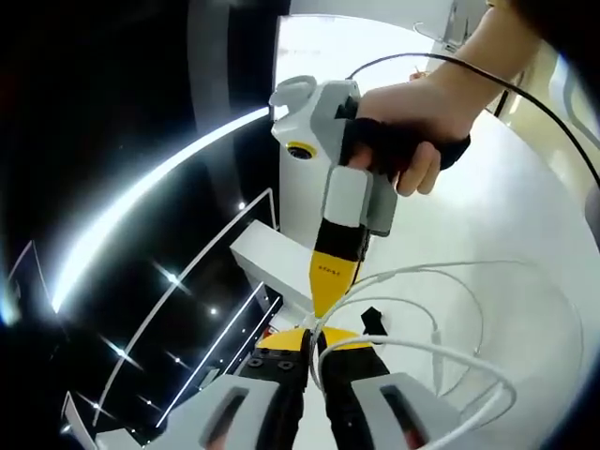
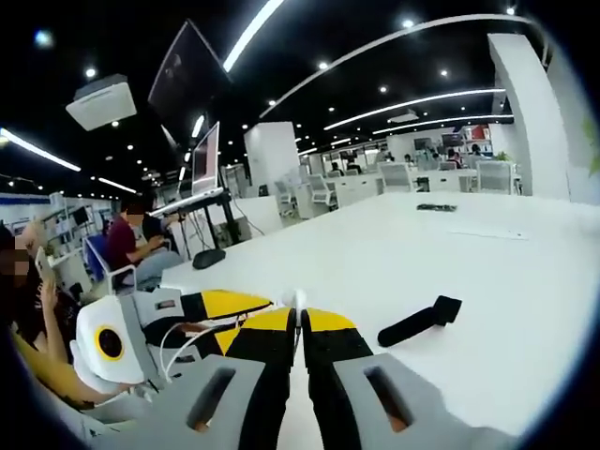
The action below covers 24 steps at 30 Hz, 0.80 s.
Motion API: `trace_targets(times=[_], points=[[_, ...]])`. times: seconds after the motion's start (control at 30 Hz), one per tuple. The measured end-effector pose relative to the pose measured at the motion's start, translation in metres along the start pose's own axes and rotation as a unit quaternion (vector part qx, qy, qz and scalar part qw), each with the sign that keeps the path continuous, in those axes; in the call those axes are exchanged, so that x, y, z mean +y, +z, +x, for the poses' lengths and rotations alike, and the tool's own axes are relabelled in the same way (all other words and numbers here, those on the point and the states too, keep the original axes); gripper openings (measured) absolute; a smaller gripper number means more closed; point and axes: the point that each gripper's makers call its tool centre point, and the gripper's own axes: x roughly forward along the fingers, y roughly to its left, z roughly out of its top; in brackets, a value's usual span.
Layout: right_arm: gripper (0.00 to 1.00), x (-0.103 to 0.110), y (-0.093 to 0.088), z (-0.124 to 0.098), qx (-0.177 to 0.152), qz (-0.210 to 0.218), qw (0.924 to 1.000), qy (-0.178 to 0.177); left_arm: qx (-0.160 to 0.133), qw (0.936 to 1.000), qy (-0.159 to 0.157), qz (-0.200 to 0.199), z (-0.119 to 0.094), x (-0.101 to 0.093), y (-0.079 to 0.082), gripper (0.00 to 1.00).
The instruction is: Peel open the Velcro strap on the desktop, arrange the wired earphones neatly onto it, and close the Velcro strap to secure them.
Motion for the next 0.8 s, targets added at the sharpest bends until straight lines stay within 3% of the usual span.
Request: trace_targets(times=[0.43,0.8], points=[[0.06,0.011,0.000,0.001,0.041,-0.052,0.9978,0.004,0.000,1.0000,0.000,0.006,0.000,0.000,0.000,0.09],[0.06,0.014,-0.005,-0.004,0.084,-0.116,0.9896,0.001,-0.006,0.9998,-0.009,0.018,0.001,-0.004,0.002,0.10]])
